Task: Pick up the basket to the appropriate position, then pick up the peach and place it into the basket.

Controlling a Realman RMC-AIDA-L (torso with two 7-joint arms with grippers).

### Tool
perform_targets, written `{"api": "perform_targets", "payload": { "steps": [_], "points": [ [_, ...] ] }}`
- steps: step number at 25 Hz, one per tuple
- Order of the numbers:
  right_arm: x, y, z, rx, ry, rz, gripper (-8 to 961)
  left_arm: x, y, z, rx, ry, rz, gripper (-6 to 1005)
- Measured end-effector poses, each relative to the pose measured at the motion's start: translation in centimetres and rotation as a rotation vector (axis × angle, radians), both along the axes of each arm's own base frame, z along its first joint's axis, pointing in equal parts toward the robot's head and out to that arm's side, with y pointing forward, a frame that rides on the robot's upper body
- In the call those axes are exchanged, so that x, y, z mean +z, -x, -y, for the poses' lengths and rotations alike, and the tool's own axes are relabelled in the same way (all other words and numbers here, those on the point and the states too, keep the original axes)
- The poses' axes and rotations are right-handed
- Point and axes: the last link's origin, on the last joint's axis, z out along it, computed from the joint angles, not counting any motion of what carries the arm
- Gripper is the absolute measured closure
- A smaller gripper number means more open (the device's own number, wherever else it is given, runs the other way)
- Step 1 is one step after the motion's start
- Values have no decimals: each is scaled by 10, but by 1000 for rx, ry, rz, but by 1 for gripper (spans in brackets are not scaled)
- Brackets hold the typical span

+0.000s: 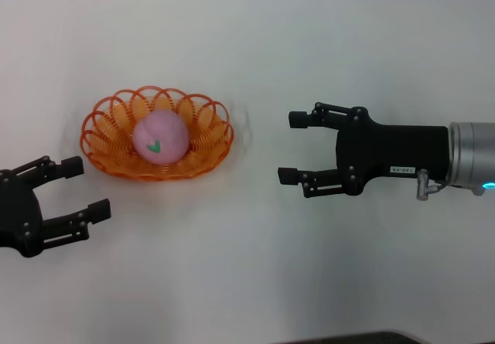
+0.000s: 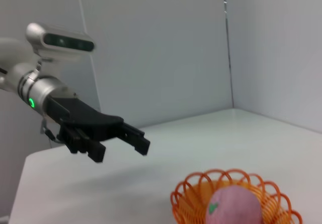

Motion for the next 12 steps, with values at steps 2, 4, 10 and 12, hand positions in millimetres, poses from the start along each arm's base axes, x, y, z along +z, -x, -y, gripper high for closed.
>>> {"api": "perform_targets", "payload": {
  "steps": [2,4,10,12],
  "points": [
    [-1,-1,0,-6,3,5,25,1,1,-1,2,-3,-5,152],
    [-1,0,-1,-8,7,6,25,1,2,-1,6,-6,-11,152],
    [0,0,-3,-15,15,7,25,1,2,-1,8,-8,-13,152],
    [0,1,-3,-15,16,8,25,1,2,-1,10,-8,-13,152]
  ]
}}
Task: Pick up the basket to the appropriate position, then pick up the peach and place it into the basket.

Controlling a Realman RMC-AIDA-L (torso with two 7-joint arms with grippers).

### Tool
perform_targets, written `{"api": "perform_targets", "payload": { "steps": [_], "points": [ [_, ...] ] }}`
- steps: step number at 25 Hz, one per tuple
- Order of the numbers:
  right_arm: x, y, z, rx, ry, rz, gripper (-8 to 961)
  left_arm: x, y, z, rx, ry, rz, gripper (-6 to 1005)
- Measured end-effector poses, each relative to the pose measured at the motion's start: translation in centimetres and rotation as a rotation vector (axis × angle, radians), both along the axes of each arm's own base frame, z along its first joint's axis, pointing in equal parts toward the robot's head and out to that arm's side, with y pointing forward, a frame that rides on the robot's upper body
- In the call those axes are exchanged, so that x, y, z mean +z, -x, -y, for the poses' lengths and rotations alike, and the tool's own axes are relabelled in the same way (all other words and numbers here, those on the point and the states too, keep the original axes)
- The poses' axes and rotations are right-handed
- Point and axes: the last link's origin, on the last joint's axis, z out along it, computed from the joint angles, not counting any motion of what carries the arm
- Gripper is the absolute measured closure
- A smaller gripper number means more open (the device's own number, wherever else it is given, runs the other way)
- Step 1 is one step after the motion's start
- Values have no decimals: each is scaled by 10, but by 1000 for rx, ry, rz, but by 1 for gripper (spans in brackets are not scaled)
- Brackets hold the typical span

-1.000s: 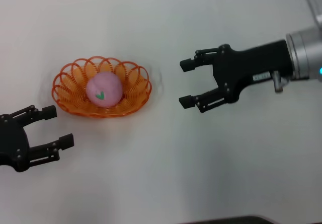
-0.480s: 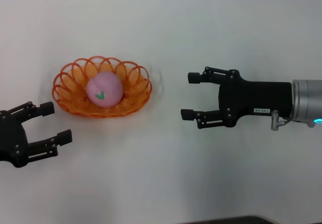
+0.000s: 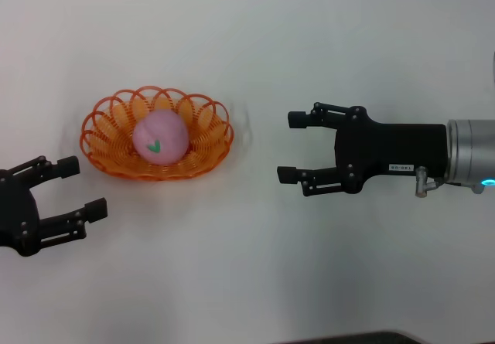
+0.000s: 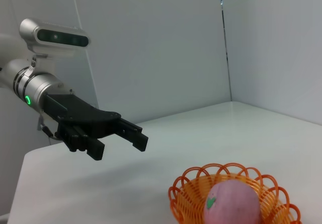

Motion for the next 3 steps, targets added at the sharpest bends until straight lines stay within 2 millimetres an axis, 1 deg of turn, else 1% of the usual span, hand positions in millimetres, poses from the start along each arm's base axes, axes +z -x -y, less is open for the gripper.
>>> {"api": "perform_targets", "payload": {
  "steps": [3],
  "points": [
    [1,0,0,-3,1,0,25,0,0,0,0,0,2,152]
  ]
}}
